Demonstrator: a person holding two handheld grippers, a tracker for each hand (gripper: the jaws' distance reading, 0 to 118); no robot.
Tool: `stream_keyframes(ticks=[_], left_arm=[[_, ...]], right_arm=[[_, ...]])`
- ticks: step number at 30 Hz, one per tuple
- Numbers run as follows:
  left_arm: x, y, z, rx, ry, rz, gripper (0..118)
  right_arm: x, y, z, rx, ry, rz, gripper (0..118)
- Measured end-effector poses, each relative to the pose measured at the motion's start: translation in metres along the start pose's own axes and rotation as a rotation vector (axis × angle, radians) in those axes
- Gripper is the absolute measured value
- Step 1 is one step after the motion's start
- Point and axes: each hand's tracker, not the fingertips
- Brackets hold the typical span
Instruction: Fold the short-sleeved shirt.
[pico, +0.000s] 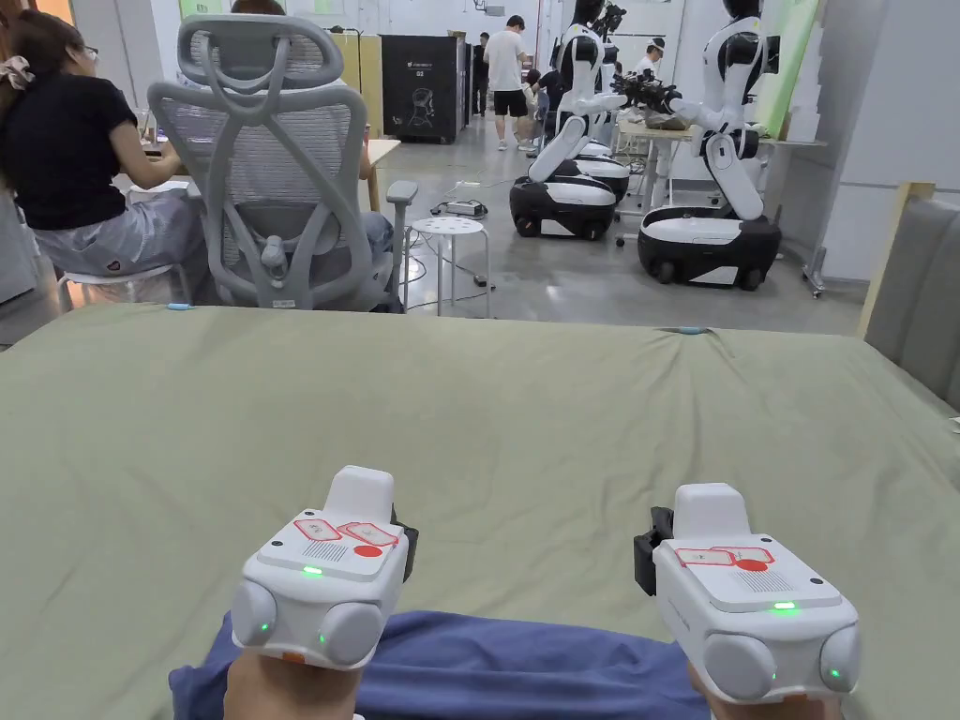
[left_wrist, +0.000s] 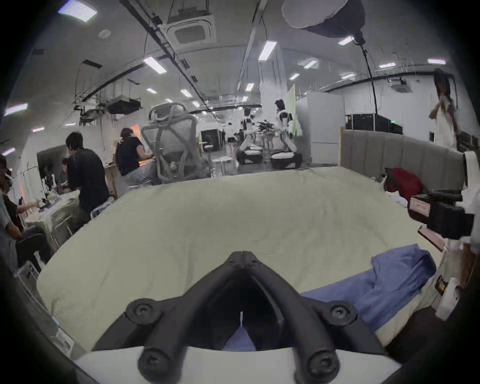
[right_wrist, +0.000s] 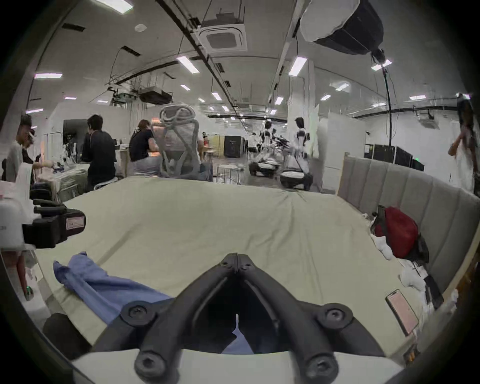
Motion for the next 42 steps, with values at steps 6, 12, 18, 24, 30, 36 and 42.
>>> stream_keyframes(ticks=[6, 12, 18, 24, 30, 36, 42], left_arm=[[-0.082, -0.036, -0.004, -0.104, 0.021, 0.294, 65], [-0.174, -0.1, 0.0, -0.199, -0.033, 0.727, 105], [-0.201, -0.162, -0.026, -0.323, -0.355, 1.161, 100], [-0.174, -0.166, -0.054, -0.255, -0.417, 1.222, 67], [-0.181, -0.133, -0.04, -0.267, -0.232, 1.035, 9], [-0.186, -0.093, -0.027, -0.207, 0.012, 0.562, 9], [-0.05, -0.048, -0.015, -0.119, 0.019, -0.139, 9]], right_arm=[[-0.016, -0.001, -0.011, -0.008, 0.02, 0.008, 0], [-0.053, -0.003, -0.029, -0.042, 0.071, 0.032, 0], [-0.077, -0.004, -0.036, -0.062, 0.114, 0.041, 0], [-0.078, -0.005, -0.036, -0.077, 0.116, 0.025, 0], [-0.067, -0.006, -0.04, -0.092, 0.091, 0.022, 0], [-0.064, -0.005, -0.041, -0.093, 0.087, 0.029, 0], [-0.054, -0.004, -0.035, -0.078, 0.074, 0.057, 0]])
